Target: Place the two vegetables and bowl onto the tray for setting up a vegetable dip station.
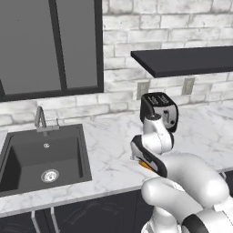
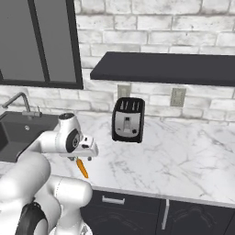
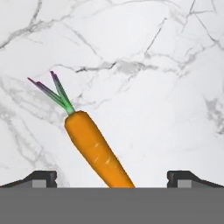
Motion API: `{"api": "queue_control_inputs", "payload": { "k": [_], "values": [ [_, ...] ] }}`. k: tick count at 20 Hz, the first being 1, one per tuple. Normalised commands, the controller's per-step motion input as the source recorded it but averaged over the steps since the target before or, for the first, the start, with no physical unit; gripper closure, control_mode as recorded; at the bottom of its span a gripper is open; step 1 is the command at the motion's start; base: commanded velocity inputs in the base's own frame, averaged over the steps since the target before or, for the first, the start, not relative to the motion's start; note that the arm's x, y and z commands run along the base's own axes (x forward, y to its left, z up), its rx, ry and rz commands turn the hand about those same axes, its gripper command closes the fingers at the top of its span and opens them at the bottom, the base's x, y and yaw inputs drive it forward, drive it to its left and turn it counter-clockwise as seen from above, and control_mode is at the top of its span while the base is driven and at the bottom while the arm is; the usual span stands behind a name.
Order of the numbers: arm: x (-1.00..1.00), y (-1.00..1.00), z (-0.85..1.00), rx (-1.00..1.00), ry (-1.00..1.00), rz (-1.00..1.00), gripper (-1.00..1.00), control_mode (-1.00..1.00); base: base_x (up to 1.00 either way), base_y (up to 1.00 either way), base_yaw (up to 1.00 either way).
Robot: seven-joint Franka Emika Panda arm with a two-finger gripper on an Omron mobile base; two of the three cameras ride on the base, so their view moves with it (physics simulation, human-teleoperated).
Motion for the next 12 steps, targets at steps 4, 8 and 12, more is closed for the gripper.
{"api": "queue_control_inputs", "payload": {
  "k": [4,8,12],
  "values": [
    [0.14,0.0,-0.3,0.0,0.0,0.02,-1.0,-1.0,0.0,0.0,0.0],
    [0.1,0.0,-0.32,0.0,0.03,0.04,-1.0,-1.0,0.0,0.0,0.0],
    [0.04,0.0,-0.3,0.03,0.11,0.04,-1.0,-1.0,0.0,0.0,0.0]
  ]
}}
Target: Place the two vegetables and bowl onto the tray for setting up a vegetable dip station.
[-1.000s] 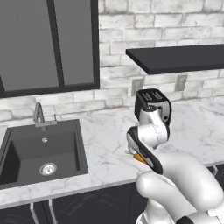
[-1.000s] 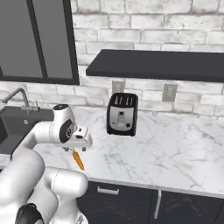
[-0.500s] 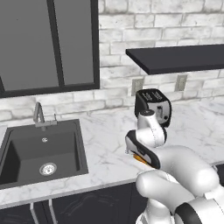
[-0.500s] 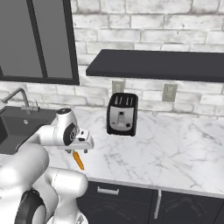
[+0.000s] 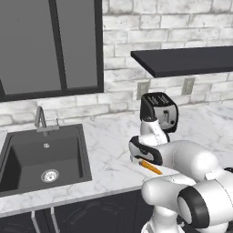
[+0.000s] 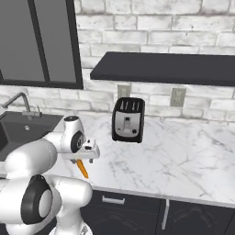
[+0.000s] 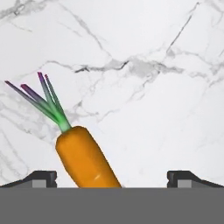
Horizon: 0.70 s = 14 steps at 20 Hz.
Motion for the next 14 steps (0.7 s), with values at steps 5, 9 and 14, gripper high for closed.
{"api": "queue_control_inputs", "payload": {
  "k": [5,9,14],
  "values": [
    [0.0,0.0,-0.24,0.05,0.12,0.04,-1.0,-1.0,0.0,0.0,0.0],
    [0.02,0.01,-0.33,0.01,0.07,0.04,-1.0,-1.0,0.0,0.0,0.0],
    [0.0,0.06,-0.38,0.0,0.01,0.03,-1.0,-1.0,0.0,0.0,0.0]
  ]
}}
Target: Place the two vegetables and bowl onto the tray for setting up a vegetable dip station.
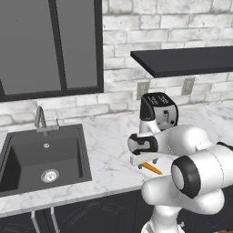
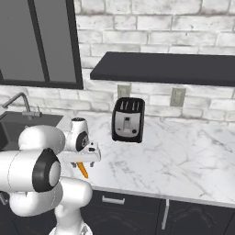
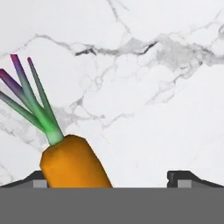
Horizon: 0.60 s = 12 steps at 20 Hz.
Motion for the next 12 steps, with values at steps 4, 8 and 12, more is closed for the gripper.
{"api": "queue_control_inputs", "payload": {
  "k": [4,8,12],
  "values": [
    [-0.01,0.09,-0.38,0.0,0.0,0.01,1.0,-1.0,0.0,0.0,0.0],
    [-0.16,0.07,-0.29,0.0,0.0,0.0,1.0,-1.0,0.0,0.0,0.0],
    [-0.28,0.03,-0.27,0.0,0.0,0.0,1.0,-1.0,0.0,0.0,0.0]
  ]
}}
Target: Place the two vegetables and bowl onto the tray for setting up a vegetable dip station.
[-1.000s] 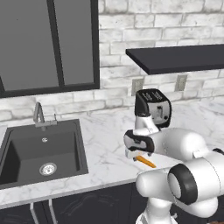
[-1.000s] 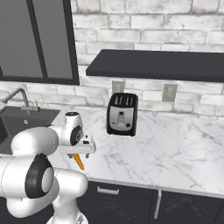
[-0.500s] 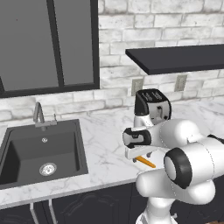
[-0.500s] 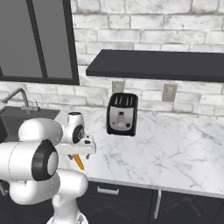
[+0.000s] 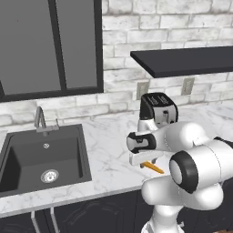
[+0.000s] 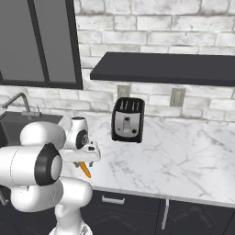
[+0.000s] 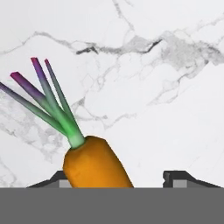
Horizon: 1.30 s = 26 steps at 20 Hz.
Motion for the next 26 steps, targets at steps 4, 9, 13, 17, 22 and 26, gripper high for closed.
{"api": "queue_control_inputs", "payload": {
  "k": [4,9,13,17,22,26],
  "values": [
    [-0.31,0.03,-0.2,0.0,-0.03,0.0,1.0,-1.0,0.0,0.0,0.0],
    [-0.19,0.05,0.07,0.01,-0.04,0.03,1.0,-1.0,0.0,0.0,0.0],
    [-0.17,0.12,0.42,0.0,0.05,0.13,1.0,-1.0,0.0,0.0,0.0],
    [-0.22,0.09,0.51,-0.05,0.05,0.25,1.0,-1.0,0.0,0.0,0.0],
    [-0.2,0.04,0.51,0.0,0.01,0.31,1.0,-1.0,0.0,0.0,0.0],
    [-0.21,0.09,0.45,0.0,0.0,0.36,1.0,-1.0,0.0,0.0,0.0]
  ]
}}
